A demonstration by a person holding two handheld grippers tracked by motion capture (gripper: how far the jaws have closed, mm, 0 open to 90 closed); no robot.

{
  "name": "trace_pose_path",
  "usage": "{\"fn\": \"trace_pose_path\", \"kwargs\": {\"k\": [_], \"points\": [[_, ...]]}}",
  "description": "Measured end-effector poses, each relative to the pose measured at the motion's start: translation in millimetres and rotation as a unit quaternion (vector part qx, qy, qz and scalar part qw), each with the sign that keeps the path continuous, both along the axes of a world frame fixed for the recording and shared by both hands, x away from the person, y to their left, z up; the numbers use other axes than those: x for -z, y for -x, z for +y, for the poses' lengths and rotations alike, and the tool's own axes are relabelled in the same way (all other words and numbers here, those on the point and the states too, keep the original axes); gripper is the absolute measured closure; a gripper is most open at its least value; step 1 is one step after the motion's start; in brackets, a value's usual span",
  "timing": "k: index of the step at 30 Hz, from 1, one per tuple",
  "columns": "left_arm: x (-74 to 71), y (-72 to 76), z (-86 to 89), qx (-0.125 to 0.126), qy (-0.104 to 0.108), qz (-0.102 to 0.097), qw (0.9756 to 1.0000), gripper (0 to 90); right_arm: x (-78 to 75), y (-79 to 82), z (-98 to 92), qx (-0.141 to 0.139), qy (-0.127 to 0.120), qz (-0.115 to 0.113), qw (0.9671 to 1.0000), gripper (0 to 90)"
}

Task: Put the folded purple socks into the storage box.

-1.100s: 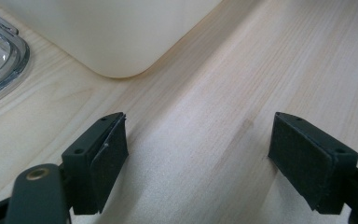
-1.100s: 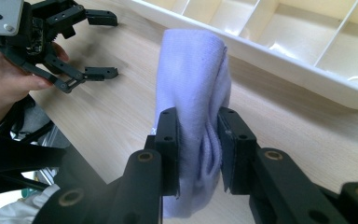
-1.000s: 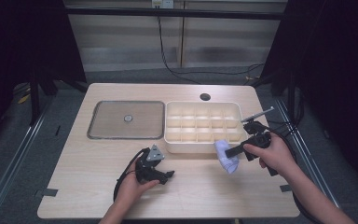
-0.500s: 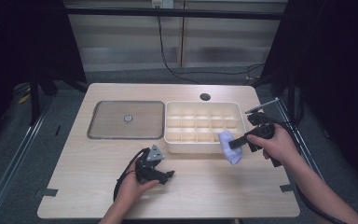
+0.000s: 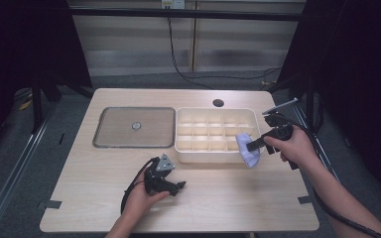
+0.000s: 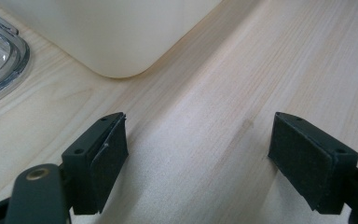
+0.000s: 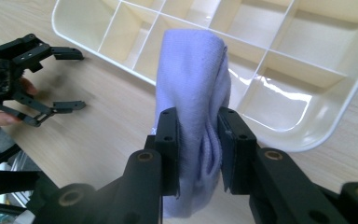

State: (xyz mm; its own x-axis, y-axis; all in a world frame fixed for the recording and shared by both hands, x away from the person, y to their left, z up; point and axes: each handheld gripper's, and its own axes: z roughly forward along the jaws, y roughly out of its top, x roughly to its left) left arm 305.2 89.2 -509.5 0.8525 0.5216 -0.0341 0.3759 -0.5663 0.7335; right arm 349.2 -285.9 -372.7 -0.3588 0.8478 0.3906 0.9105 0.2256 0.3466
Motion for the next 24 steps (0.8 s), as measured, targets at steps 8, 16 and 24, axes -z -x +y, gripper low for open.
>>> {"fn": "trace_pose_path", "kwargs": {"k": [8,16,24], "points": [[0.0,-0.2,0.0,0.001,0.0,-0.001,1.0,18.8,-0.4,-10.7,-4.0,0.015,0.016,0.001,0.9998,71.8],[0.0,-0.2,0.0,0.001,0.0,-0.001,1.0,18.8,2.0,-19.9,-6.0,0.025,0.026,-0.001,0.9993,71.8],[-0.1,-0.4,0.1,0.001,0.0,-0.002,1.0,18.8,4.9,-28.8,-6.9,0.03,0.039,0.001,0.9988,71.7]]}}
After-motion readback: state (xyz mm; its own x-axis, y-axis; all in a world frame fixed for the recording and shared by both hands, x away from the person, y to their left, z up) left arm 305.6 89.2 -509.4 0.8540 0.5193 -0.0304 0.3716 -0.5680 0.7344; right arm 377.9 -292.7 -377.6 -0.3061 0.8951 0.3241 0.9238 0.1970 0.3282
